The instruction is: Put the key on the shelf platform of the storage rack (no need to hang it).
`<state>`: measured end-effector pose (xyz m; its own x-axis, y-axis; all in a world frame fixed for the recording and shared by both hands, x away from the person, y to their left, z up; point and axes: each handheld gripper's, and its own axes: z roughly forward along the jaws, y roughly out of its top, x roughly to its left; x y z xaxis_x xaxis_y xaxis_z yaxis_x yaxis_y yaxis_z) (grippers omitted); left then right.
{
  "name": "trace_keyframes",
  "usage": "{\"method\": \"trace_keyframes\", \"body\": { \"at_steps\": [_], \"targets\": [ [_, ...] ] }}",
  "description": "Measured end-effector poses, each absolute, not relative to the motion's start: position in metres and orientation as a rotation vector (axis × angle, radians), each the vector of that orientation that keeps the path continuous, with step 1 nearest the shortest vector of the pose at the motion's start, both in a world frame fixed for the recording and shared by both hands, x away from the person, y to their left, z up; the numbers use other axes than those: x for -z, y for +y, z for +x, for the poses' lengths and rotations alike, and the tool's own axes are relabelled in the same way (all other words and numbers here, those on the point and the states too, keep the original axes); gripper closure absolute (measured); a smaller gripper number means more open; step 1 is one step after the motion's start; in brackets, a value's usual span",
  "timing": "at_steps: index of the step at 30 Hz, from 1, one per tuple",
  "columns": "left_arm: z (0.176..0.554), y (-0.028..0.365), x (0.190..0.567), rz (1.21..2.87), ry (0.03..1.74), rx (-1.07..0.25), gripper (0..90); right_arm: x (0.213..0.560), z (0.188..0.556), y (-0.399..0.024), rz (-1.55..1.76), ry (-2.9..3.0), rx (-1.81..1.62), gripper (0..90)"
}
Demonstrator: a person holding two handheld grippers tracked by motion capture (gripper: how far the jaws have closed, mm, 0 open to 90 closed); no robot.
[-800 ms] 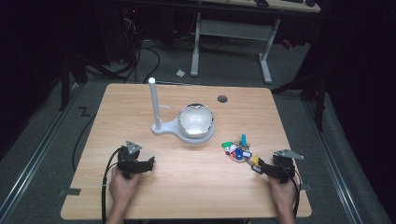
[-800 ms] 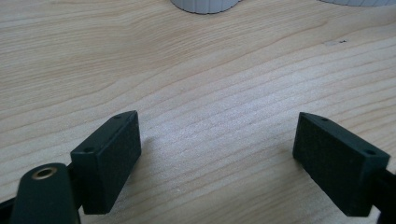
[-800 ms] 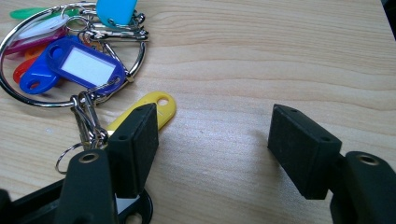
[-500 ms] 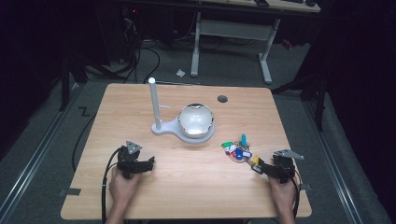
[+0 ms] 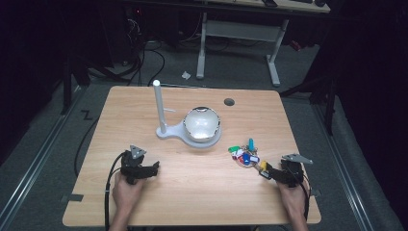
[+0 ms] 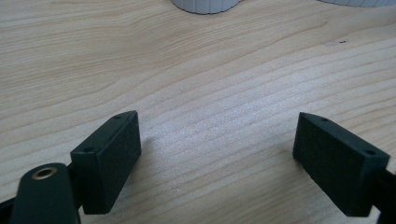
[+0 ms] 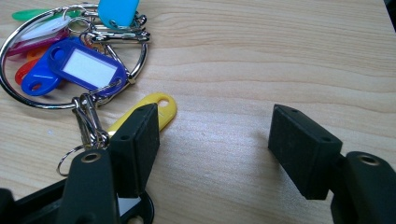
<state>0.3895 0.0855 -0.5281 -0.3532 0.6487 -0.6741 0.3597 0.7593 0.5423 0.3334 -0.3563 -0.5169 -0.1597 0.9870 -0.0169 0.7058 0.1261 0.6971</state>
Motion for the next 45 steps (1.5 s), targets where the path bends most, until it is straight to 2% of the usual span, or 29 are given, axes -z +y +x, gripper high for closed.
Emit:
{"method": "trace_keyframes", "body": {
  "at_steps": [5,6,18,32,45],
  "targets": [
    [0.389,0.086,0.528,0.771,1.971,-0.373,15.6,0.516,0.335,-0.356,1.633,1.935,-0.759,35.8],
    [0.389,0.086,0.528,0.772,1.970,-0.374,15.6,0.515,0.334,-0.355,1.640,1.939,-0.757,39.2],
    [0.389,0.086,0.528,0.770,1.972,-0.372,15.6,0.503,0.328,-0.343,1.577,1.962,-0.833,42.3],
    [0.390,0.086,0.528,0.775,1.969,-0.372,15.5,0.490,0.340,-0.315,1.495,2.017,-0.922,44.9],
    [0.390,0.086,0.528,0.773,1.971,-0.372,15.6,0.492,0.360,-0.297,1.495,2.076,-0.916,43.2]
  ]
}}
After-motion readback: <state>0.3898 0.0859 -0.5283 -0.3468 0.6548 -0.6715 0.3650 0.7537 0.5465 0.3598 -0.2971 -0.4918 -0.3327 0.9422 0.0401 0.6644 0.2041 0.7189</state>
